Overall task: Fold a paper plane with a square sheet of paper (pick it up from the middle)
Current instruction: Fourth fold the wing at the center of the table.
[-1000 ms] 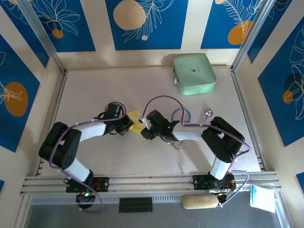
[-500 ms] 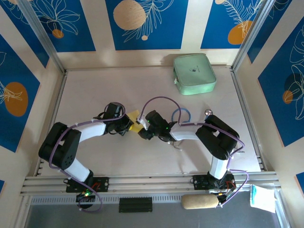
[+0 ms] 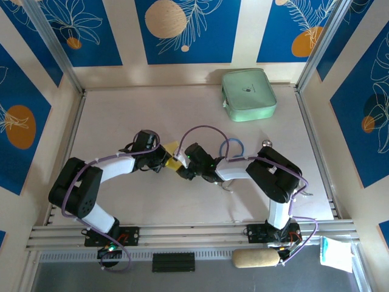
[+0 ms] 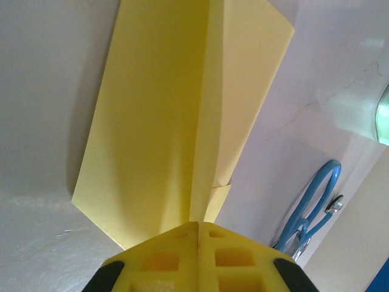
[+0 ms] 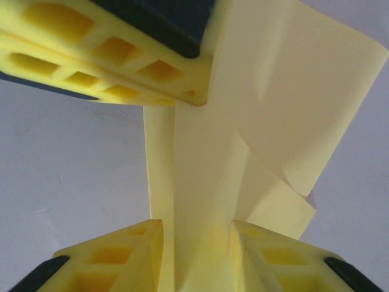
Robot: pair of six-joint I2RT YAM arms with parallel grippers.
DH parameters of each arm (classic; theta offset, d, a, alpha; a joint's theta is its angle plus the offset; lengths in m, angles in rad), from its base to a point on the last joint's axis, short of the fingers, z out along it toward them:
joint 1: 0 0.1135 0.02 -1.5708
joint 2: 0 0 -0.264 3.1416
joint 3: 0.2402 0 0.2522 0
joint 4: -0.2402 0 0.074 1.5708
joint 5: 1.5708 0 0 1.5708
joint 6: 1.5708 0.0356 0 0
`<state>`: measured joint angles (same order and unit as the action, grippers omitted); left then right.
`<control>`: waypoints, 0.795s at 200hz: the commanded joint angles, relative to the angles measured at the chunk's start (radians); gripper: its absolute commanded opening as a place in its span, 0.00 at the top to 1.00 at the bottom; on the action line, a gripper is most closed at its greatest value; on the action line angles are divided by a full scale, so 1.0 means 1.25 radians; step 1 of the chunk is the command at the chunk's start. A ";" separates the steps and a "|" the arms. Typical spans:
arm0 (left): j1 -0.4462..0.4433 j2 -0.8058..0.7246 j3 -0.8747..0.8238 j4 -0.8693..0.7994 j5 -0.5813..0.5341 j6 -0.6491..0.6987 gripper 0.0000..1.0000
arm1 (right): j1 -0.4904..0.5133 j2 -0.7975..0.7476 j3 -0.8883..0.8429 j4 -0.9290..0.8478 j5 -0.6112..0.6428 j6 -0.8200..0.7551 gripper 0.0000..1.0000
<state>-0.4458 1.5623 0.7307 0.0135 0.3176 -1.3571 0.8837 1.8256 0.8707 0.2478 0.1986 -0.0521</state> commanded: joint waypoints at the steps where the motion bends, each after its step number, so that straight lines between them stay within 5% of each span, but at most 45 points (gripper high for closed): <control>1: -0.003 -0.022 0.020 -0.016 0.016 -0.006 0.93 | 0.003 0.010 -0.010 0.016 0.003 -0.011 0.71; 31: 0.007 -0.035 0.023 -0.031 0.013 0.002 0.88 | 0.003 0.011 -0.007 0.007 -0.016 -0.010 0.78; 104: 0.082 -0.138 0.016 -0.126 -0.034 0.073 0.60 | -0.029 0.016 0.008 -0.023 -0.148 0.041 0.81; 159: 0.092 -0.257 -0.081 -0.079 -0.054 0.129 0.52 | -0.073 0.037 0.018 -0.033 -0.265 0.123 0.82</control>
<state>-0.3336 1.2823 0.6895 -0.0971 0.2604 -1.2533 0.8127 1.8523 0.8742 0.2291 -0.0257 0.0364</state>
